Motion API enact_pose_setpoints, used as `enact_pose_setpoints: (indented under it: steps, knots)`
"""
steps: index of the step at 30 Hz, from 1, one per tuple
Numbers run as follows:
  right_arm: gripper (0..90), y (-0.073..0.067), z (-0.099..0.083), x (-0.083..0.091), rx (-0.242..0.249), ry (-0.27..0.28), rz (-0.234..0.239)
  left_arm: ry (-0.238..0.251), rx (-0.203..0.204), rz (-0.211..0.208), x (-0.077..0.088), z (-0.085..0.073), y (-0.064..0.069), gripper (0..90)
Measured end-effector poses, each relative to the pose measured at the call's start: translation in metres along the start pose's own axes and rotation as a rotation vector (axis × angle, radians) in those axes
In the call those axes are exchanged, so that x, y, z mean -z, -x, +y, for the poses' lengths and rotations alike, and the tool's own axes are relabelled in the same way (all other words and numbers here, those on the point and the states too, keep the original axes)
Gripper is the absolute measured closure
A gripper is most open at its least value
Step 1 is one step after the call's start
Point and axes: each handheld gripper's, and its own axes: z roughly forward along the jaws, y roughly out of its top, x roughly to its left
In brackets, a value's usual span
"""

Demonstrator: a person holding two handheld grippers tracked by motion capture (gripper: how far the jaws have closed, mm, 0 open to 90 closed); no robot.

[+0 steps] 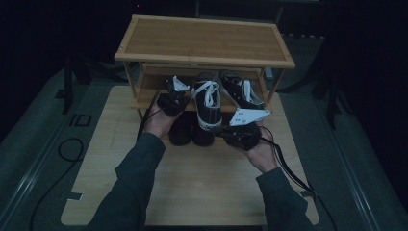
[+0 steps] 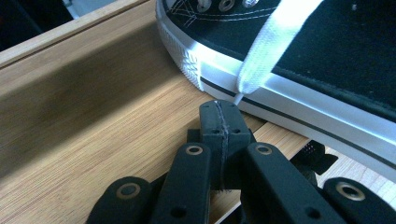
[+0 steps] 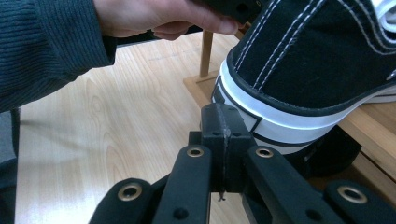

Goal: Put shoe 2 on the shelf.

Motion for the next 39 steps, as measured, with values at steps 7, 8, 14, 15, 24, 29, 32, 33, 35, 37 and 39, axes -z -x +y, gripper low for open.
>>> enact_pose_setpoints:
  steps: [7,8,14,15,24,29,32,33,35,37,39]
  knots:
    - [90.0,0.001,-0.003,-0.007,0.011,-0.022,-0.091,0.002,-0.002,0.004,0.0,-0.001,0.001,90.0]
    - [90.0,0.005,-0.005,-0.007,-0.014,-0.004,-0.085,-0.002,-0.004,0.003,0.001,-0.001,0.0,90.0]
    - [90.0,0.007,-0.004,-0.008,-0.014,0.002,-0.076,0.003,0.003,0.001,0.0,-0.001,0.0,90.0]
    - [90.0,0.007,-0.004,-0.008,-0.013,0.001,-0.076,0.002,0.003,0.001,0.0,0.0,0.001,90.0]
    - [90.0,0.007,-0.002,-0.013,-0.011,0.005,-0.094,0.002,0.002,0.001,0.0,0.0,0.0,90.0]
    - [90.0,0.007,0.001,-0.019,-0.005,0.005,-0.097,0.002,0.004,0.001,0.0,0.0,0.001,90.0]
    - [90.0,0.008,0.003,-0.022,-0.007,0.0,-0.109,0.002,0.003,0.002,0.0,0.0,0.001,90.0]
    - [90.0,0.008,0.004,-0.023,-0.007,0.001,-0.105,0.002,0.002,0.002,0.0,0.0,0.001,90.0]
    - [90.0,0.007,0.007,-0.026,0.007,-0.004,-0.11,0.003,0.004,0.0,0.0,0.0,0.0,90.0]
    - [90.0,0.006,0.009,-0.029,0.017,-0.008,-0.12,0.003,0.005,-0.001,0.0,0.0,0.0,90.0]
    - [90.0,0.009,0.01,-0.034,0.011,-0.027,-0.208,0.005,0.0,0.003,0.0,-0.001,0.0,90.0]
